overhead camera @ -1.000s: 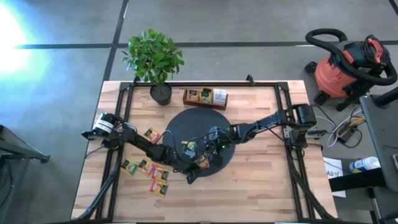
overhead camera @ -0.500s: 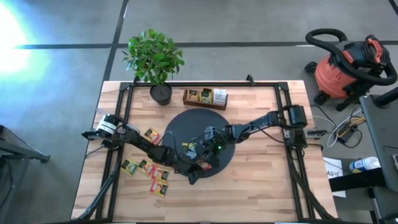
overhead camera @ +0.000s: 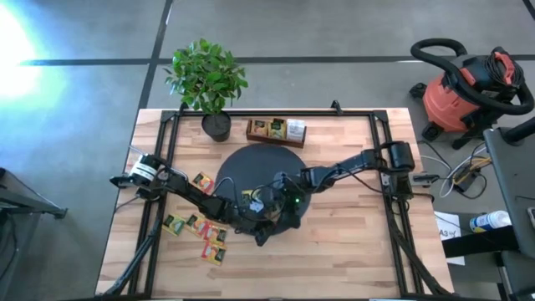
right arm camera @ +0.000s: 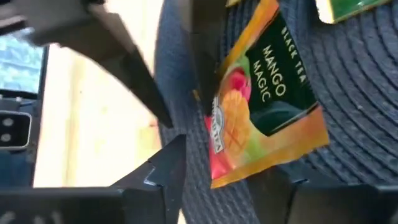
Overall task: Pick & Place Tea
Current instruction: Put the orange tea bag into the left slot of the wooden organizer
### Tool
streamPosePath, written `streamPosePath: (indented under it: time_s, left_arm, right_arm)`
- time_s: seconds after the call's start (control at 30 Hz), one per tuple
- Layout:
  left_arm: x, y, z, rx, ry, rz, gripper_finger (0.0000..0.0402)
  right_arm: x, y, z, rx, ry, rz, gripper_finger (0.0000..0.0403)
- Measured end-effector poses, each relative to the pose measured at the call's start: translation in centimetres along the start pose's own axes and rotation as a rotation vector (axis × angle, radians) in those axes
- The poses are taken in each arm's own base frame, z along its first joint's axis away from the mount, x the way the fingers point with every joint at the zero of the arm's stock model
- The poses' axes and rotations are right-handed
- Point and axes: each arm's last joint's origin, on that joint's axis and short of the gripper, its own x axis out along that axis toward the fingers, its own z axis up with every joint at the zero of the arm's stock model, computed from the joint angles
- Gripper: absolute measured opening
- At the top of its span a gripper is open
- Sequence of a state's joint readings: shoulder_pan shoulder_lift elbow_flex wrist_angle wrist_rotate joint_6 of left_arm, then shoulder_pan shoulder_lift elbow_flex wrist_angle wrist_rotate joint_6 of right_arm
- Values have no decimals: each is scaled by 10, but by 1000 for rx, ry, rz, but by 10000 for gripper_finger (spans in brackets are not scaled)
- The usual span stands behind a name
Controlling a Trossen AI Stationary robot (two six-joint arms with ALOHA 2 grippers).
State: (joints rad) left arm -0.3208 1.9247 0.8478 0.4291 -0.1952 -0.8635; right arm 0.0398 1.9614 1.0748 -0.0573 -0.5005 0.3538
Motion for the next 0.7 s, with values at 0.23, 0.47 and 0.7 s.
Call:
streamPosePath:
  time_s: [0.23,0.47,0.7]
  left_arm:
    - [-2,-4,-1,4,-4,-6,94]
    - [-5,-9,-5,8,-10,-9,94]
    - [-21,-23,0,-11,-19,-59,94]
  right_arm:
    - [-1,1,4,-30,-49,-89,58]
    - [-4,3,10,-51,-86,-88,10]
    - [-23,12,14,-103,-150,-159,9]
